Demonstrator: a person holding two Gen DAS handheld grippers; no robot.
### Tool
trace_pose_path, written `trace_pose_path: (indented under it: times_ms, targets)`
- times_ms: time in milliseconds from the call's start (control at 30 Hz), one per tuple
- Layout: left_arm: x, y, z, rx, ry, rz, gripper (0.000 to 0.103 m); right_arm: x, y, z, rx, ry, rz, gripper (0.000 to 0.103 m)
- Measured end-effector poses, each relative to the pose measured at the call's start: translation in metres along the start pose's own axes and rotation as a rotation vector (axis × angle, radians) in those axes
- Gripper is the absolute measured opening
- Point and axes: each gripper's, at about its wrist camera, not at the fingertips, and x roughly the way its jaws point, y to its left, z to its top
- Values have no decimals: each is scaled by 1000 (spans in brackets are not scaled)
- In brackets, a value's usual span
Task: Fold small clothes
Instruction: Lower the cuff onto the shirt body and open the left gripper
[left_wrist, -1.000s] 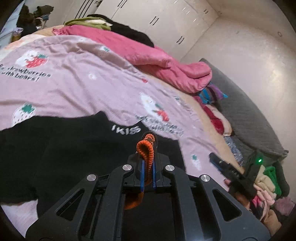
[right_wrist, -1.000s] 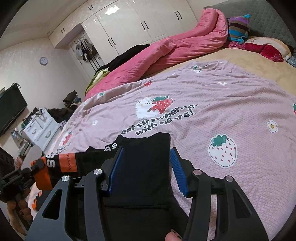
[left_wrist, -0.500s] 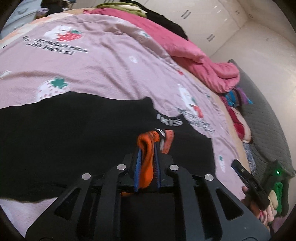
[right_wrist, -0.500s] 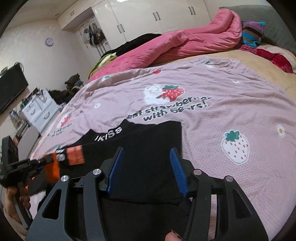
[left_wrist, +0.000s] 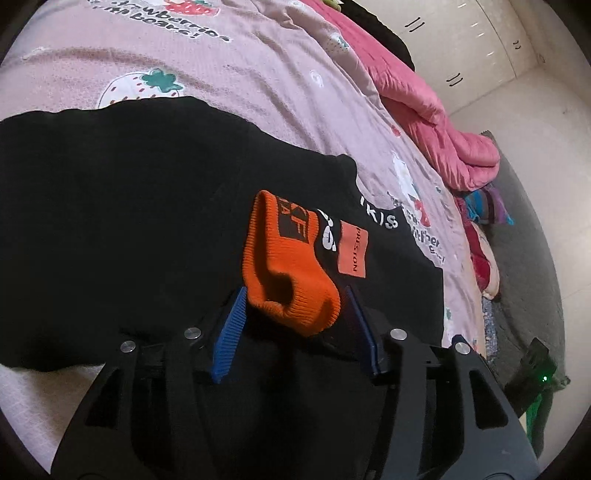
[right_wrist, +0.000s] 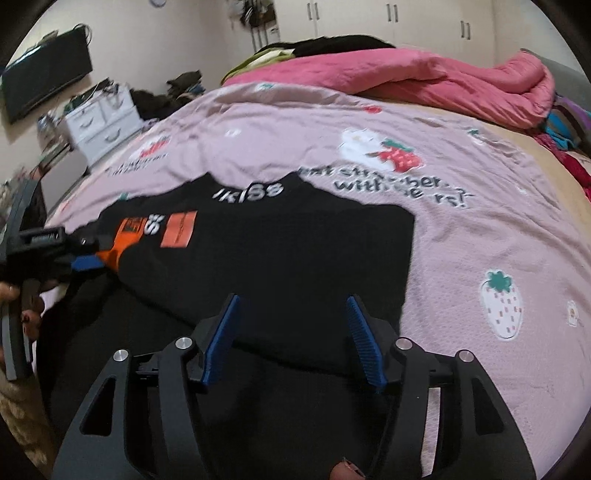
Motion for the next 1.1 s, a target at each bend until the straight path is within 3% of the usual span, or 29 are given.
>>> trace_pose_path:
  times_ms: [33,67,133,467,567,733,933,1033,1100]
  targets:
    - [0,-2,0,13,-8,12,40,1,0,-2,-6,7,-4,60]
    - [0,-4,-1,22,-15,21,20,2,0,-4,-12,14,-10,60]
    - [3,-7,-3,40,-8,5,5,2,-1,-8,-23,24,-20,60]
    - [-38,-25,-12,69,-49,-129,4,-15,-18,-16,-17,3,-31,60]
    - [-41,-16,-25,59,-48,-86,5,-18,-20,-16,-5,-9,-23,60]
    - [-33,-7,-25,81,-76,75,5,-9,-13,-14,-1,11,-8,60]
    - [-53,-24,-26,179,-169,180,24,7,1,-12,11,42,0,60]
    - [-52,-33,-32,210,-180,189,34,15,7,-9,32,54,-7,60]
    - [-41,-36,-35,242,-150,209,34,20,7,-8,66,65,-12,65]
